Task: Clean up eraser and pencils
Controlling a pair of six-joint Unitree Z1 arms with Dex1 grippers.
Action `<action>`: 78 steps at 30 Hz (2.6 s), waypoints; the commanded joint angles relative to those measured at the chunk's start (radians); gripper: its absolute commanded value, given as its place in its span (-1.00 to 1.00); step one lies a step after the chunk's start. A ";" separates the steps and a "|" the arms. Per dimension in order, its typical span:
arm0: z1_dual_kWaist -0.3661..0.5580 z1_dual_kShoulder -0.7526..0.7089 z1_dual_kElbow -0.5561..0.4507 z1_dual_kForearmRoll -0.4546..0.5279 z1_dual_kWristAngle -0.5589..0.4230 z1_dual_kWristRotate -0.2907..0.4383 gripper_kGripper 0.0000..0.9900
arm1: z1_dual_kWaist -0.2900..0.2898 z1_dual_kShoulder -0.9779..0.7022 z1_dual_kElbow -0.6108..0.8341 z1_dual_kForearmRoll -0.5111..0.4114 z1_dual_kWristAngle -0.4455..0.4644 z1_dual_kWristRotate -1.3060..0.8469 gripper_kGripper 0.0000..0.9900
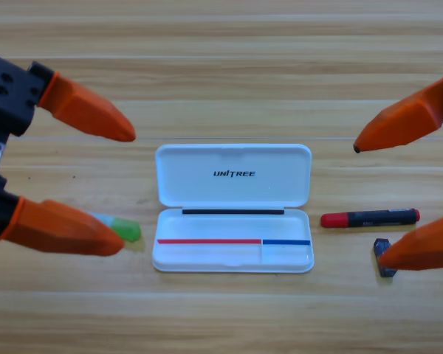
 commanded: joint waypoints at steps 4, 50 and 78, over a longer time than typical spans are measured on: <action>-0.022 0.027 0.009 -0.002 0.024 0.025 0.98 | 0.024 0.024 0.028 0.015 0.007 0.006 0.98; 0.294 0.436 0.030 0.137 0.380 0.703 0.97 | -0.162 0.553 -0.057 0.170 -0.522 1.002 1.00; 0.315 0.685 -0.077 0.105 0.372 0.680 1.00 | -0.190 0.759 -0.055 0.142 -0.433 1.075 0.04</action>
